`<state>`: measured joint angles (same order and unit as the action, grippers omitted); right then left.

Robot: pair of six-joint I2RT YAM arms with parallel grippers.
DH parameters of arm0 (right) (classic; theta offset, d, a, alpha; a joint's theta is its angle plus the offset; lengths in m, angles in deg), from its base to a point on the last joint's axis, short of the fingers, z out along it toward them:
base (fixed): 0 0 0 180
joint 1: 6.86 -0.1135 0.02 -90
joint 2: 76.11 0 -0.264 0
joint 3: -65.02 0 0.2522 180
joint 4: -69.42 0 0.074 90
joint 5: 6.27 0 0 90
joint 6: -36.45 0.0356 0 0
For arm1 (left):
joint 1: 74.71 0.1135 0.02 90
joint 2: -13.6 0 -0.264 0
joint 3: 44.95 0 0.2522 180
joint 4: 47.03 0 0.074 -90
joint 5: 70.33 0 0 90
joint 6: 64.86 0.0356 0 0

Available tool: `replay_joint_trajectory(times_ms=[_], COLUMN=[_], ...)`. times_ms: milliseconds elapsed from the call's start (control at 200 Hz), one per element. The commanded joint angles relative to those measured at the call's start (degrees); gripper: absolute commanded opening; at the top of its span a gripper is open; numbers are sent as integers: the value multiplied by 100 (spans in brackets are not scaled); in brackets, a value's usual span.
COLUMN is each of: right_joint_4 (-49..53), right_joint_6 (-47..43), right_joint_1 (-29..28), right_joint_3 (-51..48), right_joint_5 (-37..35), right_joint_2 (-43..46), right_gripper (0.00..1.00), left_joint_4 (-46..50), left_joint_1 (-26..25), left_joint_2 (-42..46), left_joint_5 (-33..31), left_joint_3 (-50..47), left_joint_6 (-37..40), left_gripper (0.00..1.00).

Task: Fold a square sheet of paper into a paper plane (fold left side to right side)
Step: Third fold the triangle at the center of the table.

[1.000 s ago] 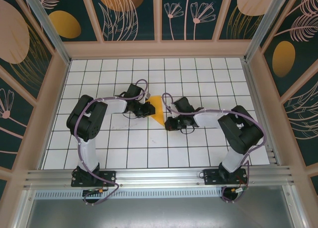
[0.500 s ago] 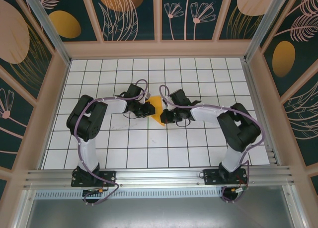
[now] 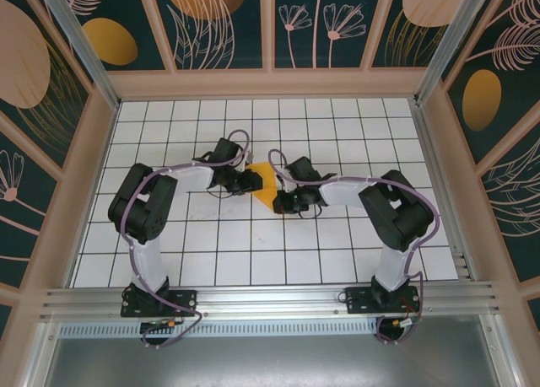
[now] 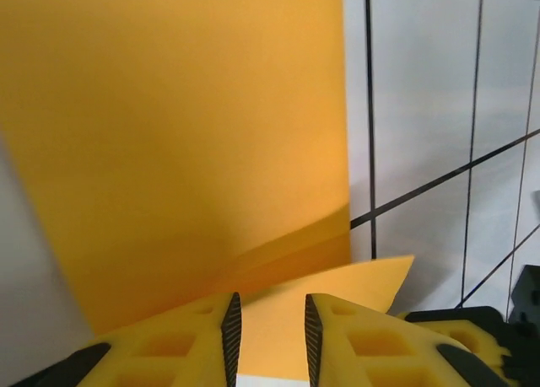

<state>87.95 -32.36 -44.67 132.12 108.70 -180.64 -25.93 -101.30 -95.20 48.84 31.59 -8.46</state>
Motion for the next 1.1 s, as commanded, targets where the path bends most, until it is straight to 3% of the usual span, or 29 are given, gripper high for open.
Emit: replay_joint_trajectory(times_ms=[0,355,886,1096], right_joint_4=[500,527,494,584], right_joint_6=[69,10,17,17], right_joint_1=[19,27,27,27], right_joint_3=[-340,-342,-385,-390], right_joint_5=[-421,-501,-476,-545], right_joint_2=[-296,-287,-298,-282], right_gripper=[0,0,0,0], left_joint_4=[52,-1248,-1828,-1649], left_joint_1=[27,-569,-672,-668], left_joint_2=[610,1009,275,-11], left_joint_5=[-92,387,433,7], left_joint_3=[-25,-1253,-1260,-1213], left_joint_6=[9,-737,-1000,-966], left_gripper=[25,19,17,16])
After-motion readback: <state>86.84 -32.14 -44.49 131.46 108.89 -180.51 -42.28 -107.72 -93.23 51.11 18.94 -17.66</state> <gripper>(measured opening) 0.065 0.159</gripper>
